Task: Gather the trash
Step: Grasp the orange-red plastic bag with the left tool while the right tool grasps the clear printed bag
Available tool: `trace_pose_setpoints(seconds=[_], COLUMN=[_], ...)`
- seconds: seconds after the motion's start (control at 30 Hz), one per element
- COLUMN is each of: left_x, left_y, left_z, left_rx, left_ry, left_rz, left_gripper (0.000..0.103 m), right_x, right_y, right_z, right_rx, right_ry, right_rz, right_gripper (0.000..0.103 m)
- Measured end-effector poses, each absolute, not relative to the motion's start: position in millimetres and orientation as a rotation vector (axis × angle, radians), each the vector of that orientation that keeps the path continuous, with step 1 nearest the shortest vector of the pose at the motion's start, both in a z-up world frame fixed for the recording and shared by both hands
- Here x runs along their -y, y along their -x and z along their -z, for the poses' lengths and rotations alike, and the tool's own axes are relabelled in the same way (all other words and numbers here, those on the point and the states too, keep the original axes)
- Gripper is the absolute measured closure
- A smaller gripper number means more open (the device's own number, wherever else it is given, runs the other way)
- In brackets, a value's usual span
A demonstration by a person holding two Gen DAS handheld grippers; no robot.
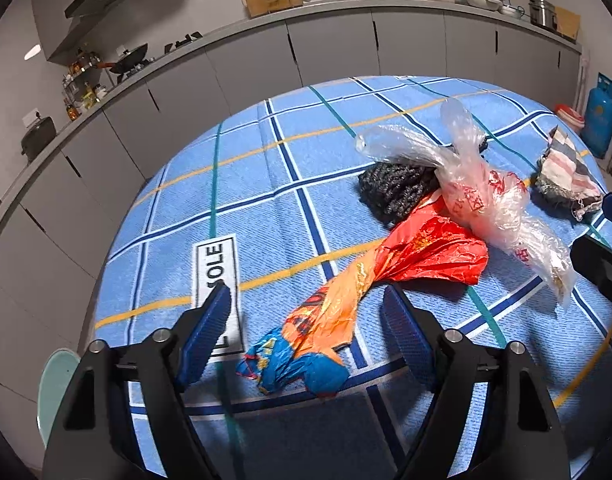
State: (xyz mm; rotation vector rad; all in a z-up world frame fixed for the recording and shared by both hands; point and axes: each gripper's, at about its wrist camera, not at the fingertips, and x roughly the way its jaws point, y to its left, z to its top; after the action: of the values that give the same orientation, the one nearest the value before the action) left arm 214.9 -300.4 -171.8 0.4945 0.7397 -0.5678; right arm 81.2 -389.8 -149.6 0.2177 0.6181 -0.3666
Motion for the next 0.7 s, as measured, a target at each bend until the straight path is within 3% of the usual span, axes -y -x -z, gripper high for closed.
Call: trace_pose_setpoints(seconds=[0.17,0.23,0.5,0.7], left_x=[301.4,301.7,288.3,264.8], left_y=[-215.3,-213.5,-201.9,-189.3], left_z=[174.9,176.9,167.8,156.2], left_rx=[-0.756,-0.772,-0.750,-0.737], left_ry=[-0.488,-0.492,-0.483,-0.472], left_rz=[0.595,0.624,0.633,0.629], left_gripper=[0.048,0.068,0.081,0.083], right_x=[390.8,391.0,389.9,387.5], right_y=[-83.5,-84.9,-89.0,-94.3], right_z=[149.8,149.4,147.1,148.0], right_rx=[-0.622,-0.620,-0.614,-0.622], right_ry=[-0.224,-0.222,-0.210,-0.201], right_rz=[0.368,0.371,0.371,0.363], right_gripper=[0.028,0.027,0.027,0.027])
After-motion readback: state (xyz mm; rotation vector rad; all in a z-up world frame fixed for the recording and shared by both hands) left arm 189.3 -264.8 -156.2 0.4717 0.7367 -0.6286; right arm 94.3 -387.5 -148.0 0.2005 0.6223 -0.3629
